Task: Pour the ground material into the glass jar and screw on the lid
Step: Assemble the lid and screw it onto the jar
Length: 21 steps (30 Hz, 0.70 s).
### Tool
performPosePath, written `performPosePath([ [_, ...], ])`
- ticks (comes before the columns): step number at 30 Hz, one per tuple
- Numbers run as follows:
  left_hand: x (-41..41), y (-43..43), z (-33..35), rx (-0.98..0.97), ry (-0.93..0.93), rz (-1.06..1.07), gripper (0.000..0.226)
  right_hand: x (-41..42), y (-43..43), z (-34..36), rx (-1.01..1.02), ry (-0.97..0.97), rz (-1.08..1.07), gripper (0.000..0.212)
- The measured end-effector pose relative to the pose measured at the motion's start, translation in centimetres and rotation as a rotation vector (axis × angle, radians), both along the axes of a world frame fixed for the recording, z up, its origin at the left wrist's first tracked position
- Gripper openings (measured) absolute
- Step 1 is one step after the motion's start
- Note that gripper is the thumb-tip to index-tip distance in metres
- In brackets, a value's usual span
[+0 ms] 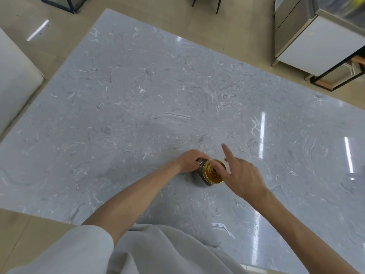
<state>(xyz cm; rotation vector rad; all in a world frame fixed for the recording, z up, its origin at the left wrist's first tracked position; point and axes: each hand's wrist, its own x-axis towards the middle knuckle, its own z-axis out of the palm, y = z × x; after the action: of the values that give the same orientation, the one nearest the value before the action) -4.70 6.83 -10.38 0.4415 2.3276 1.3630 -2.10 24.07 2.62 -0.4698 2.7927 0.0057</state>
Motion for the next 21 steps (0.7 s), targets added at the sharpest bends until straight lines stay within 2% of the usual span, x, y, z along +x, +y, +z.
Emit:
performPosePath([
  [2,0.0,0.0,-0.1,-0.003,0.000,-0.002,0.033,-0.1,0.2,0.1,-0.033,-0.050,0.001,0.089],
  [5,-0.1,0.0,-0.2,-0.011,-0.001,-0.011,0.034,-0.4,0.7,-0.1,0.040,0.085,-0.012,0.088],
  [8,0.0,0.0,-0.4,-0.002,0.001,0.000,0.031,-0.2,0.6,-0.3,-0.143,-0.023,0.081,0.072],
  [10,0.0,0.0,-0.5,0.027,0.014,0.009,0.029,0.0,0.4,-0.3,-0.073,-0.045,0.097,0.074],
  [12,0.2,0.1,-0.5,0.036,0.020,0.011,0.027,0.0,0.4,-0.7,-0.021,0.068,0.090,0.077],
  [13,0.2,0.2,-0.6,0.031,0.023,0.012,0.028,0.1,0.6,-1.0,-0.070,0.085,0.131,0.076],
  [15,0.1,0.2,-0.6,-0.023,0.020,0.003,0.031,0.3,0.8,-1.6,-0.187,-0.001,0.326,0.073],
  [17,0.2,0.1,-0.8,-0.007,0.019,0.009,0.021,0.1,0.6,-2.9,-0.245,-0.022,0.534,0.059],
  [18,0.4,0.1,-0.9,0.041,0.013,0.037,0.019,0.0,0.5,-3.7,-0.289,0.019,0.569,0.049],
  [21,1.9,1.1,-1.1,0.158,-0.039,0.299,0.018,-0.2,-0.2,-6.3,-0.486,0.319,0.504,0.020],
])
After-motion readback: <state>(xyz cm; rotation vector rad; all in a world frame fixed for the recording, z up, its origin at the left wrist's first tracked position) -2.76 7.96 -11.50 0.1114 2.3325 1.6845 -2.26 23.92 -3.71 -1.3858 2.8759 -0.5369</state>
